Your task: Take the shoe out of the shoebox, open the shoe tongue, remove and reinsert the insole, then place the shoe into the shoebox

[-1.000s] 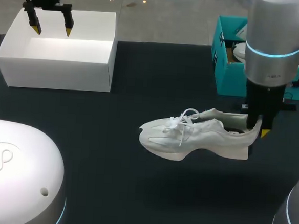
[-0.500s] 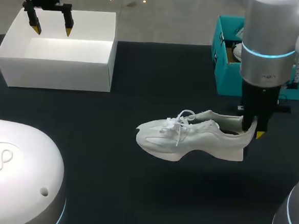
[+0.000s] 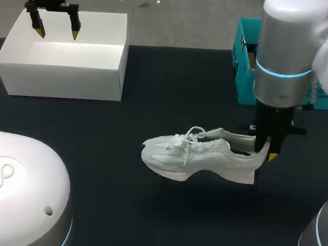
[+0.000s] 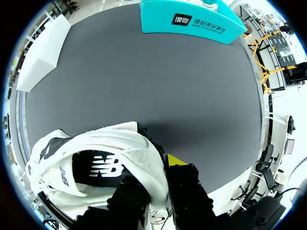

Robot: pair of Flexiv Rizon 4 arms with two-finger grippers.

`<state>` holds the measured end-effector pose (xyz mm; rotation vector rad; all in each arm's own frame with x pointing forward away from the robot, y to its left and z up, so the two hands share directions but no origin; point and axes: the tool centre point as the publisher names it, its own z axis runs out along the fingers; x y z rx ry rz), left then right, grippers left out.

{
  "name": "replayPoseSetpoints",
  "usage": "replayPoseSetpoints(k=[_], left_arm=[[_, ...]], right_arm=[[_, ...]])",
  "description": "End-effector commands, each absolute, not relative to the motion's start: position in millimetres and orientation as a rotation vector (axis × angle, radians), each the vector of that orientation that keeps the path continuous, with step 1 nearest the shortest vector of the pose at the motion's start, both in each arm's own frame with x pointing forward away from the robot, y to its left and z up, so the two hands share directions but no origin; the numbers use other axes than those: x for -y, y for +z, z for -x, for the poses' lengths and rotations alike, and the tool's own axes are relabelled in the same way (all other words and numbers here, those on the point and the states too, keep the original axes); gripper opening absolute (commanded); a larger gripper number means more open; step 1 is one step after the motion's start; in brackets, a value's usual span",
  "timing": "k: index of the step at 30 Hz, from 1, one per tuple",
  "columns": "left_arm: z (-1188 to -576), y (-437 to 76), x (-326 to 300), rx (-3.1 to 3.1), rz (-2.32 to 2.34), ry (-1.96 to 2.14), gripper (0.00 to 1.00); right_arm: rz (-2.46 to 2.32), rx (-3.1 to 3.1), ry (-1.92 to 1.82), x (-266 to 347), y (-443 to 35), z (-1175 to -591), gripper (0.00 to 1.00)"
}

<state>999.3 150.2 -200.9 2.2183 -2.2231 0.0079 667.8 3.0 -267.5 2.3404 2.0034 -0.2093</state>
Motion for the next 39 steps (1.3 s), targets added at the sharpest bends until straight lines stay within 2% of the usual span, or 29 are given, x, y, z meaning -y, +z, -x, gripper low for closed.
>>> replayPoseSetpoints(k=[1,13,21,22,24,25,33,39], left_arm=[[-999,-200,-150,2.223,-2.220,0.005,1.00],[-999,-200,-150,2.223,-2.220,0.005,1.00],[-999,-200,-150,2.223,-2.220,0.005,1.00],[-999,-200,-150,2.223,-2.220,0.005,1.00],[-999,-200,-150,2.223,-2.220,0.005,1.00],[-999,-200,-150,2.223,-2.220,0.005,1.00],[-999,-200,-150,2.223,-2.220,0.005,1.00],[-999,-200,-150,2.223,-2.220,0.005,1.00]], right_arm=[[-2.338,-1.982,-0.234,-25,-298,-673,0.00],[-2.280,-1.920,-0.297,-56,-363,-676,0.00],[-2.304,-1.859,-0.343,-64,-385,-680,0.00],[-2.303,-1.864,-0.350,-64,-386,-680,0.10],[-2.316,-1.872,-0.350,-63,-387,-680,0.62],[-2.328,-1.875,-0.351,-63,-384,-680,0.99],[-2.317,-1.981,-0.205,-56,-343,-670,1.00],[-2.194,-2.304,-0.045,-49,-317,-660,1.00]])
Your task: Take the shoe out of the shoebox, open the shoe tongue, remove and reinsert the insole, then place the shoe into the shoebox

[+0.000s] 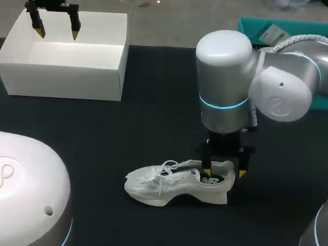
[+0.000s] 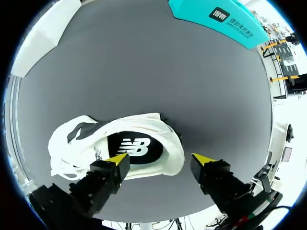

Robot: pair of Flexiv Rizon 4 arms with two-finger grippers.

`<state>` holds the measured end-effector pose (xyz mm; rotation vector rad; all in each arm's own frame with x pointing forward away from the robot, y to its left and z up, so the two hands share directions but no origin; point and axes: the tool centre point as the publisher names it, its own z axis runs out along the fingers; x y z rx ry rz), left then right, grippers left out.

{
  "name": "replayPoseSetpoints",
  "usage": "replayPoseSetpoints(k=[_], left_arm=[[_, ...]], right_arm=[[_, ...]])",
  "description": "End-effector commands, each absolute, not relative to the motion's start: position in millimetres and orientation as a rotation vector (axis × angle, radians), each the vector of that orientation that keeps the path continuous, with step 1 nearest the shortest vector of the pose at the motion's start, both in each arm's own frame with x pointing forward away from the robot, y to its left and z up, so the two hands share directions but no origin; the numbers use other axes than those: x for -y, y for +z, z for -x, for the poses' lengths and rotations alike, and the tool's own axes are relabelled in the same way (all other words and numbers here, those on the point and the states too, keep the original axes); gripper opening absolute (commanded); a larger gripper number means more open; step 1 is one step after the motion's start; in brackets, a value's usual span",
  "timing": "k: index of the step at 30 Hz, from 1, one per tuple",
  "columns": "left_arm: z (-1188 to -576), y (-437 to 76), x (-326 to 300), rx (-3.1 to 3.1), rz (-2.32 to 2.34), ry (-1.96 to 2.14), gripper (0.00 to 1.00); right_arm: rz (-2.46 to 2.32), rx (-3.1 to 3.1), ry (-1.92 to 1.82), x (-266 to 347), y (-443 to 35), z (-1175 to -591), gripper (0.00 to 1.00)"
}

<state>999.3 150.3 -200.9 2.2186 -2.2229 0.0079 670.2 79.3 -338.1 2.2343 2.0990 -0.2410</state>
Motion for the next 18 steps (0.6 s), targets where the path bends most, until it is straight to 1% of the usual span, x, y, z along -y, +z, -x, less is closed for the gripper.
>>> replayPoseSetpoints(k=[1,3,4,7,9,18], left_arm=[[-999,-200,-150,2.223,-2.220,0.005,1.00],[-999,-200,-150,2.223,-2.220,0.005,1.00],[-999,-200,-150,2.223,-2.220,0.005,1.00],[-999,-200,-150,2.223,-2.220,0.005,1.00],[-999,-200,-150,2.223,-2.220,0.005,1.00],[-999,-200,-150,2.223,-2.220,0.005,1.00]], right_arm=[[-2.129,-2.389,0.001,-47,-313,-657,1.00],[-1.968,-2.597,0.131,-45,-308,-653,1.00],[-1.803,-2.709,0.203,-42,-304,-651,1.00],[-1.073,-3.174,0.372,-34,-294,-636,1.00],[-0.552,-3.334,0.404,-23,-293,-626,1.00],[-0.552,-3.334,0.404,-23,-293,-626,1.00]])
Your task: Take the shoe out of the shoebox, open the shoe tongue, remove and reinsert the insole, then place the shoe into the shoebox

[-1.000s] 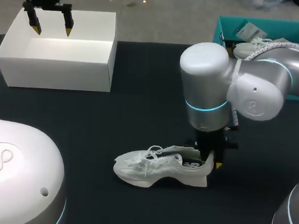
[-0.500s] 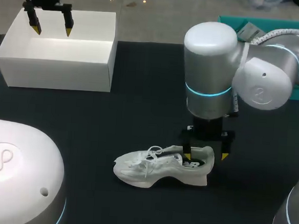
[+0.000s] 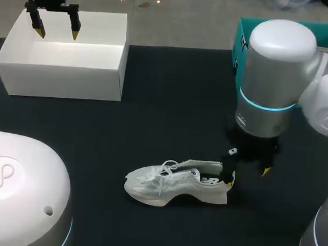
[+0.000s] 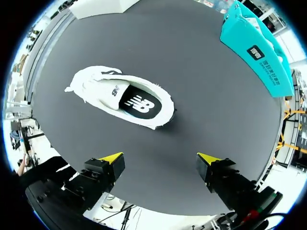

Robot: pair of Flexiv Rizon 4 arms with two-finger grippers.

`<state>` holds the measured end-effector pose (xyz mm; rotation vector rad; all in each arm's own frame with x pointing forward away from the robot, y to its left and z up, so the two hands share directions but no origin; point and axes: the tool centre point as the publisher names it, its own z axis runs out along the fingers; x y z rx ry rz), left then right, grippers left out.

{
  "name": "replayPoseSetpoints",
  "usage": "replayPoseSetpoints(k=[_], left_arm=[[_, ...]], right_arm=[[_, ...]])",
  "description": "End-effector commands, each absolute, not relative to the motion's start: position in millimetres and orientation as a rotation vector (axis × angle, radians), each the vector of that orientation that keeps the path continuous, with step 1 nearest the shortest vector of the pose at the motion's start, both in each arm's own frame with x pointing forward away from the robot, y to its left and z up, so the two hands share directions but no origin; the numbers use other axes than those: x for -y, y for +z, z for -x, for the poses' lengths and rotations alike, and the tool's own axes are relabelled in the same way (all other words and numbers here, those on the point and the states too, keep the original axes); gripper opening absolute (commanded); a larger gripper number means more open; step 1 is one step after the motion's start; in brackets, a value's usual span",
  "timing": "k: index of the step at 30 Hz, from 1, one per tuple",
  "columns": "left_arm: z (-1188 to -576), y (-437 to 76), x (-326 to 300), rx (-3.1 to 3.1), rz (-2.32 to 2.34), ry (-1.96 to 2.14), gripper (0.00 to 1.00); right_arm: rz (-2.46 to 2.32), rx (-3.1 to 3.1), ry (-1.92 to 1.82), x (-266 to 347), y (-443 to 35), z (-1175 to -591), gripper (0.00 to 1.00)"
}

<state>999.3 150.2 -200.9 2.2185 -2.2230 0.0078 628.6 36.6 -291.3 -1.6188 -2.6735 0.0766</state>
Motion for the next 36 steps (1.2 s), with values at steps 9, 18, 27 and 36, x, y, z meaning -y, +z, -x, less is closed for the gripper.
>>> replayPoseSetpoints(k=[9,18,27,36], left_arm=[[-999,-200,-150,2.223,-2.220,0.005,1.00],[-999,-200,-150,2.223,-2.220,0.005,1.00],[-999,-200,-150,2.223,-2.220,0.005,1.00],[-999,-200,-150,2.223,-2.220,0.005,1.00]], right_arm=[[0.467,2.821,-0.342,-23,-293,-626,1.00],[-0.459,2.887,-1.007,2,-294,-636,1.00],[-0.459,2.887,-1.007,2,-294,-636,1.00],[-0.421,2.902,-1.321,-9,-322,-650,1.00]])
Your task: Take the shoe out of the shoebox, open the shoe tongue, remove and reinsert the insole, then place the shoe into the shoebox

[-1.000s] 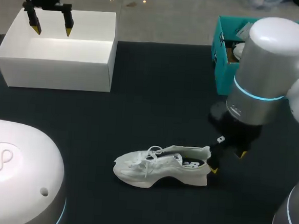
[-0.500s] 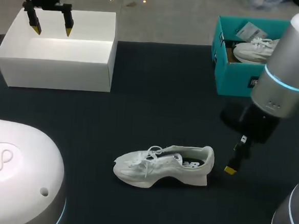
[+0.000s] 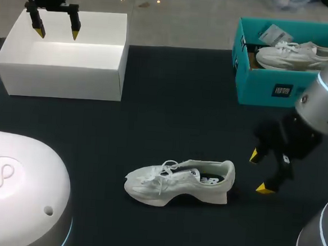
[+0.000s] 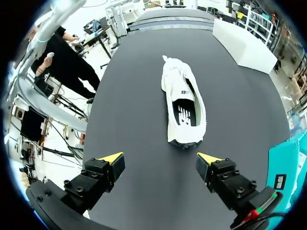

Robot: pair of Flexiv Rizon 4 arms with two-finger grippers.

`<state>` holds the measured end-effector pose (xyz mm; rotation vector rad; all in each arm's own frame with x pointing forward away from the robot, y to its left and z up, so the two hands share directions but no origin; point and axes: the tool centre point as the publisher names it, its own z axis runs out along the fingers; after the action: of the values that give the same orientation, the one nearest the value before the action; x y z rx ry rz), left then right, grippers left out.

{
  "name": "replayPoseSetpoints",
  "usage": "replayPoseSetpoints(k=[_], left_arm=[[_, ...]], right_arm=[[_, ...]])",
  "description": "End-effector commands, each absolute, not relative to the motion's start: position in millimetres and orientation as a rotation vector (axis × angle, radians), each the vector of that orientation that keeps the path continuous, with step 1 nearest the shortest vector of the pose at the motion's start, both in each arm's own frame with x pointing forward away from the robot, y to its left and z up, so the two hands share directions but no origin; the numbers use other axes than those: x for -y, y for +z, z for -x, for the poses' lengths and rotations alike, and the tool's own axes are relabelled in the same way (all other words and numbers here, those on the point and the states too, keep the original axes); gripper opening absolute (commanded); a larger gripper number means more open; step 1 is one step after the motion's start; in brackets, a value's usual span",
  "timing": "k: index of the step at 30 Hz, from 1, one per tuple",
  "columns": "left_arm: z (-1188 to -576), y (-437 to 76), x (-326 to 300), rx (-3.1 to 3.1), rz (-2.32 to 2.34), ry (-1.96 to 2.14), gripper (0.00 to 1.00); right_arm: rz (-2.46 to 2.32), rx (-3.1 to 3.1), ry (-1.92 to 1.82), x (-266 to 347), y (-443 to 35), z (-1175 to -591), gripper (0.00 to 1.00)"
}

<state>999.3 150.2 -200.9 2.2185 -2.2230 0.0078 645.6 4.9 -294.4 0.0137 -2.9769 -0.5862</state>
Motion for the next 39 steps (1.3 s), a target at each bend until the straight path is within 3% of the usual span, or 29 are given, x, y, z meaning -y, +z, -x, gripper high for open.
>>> replayPoseSetpoints(k=[1,14,25,39], left_arm=[[-999,-200,-150,2.223,-2.220,0.005,1.00],[-999,-200,-150,2.223,-2.220,0.005,1.00],[-999,-200,-150,2.223,-2.220,0.005,1.00],[-999,-200,-150,2.223,-2.220,0.005,1.00]], right_arm=[[-0.378,2.875,-1.360,-10,-328,-654,1.00],[-0.234,2.820,-1.532,-19,-348,-699,1.00],[0.008,2.682,-1.608,-31,-389,-696,1.00],[0.064,2.684,-1.634,-55,-399,-694,1.00]])
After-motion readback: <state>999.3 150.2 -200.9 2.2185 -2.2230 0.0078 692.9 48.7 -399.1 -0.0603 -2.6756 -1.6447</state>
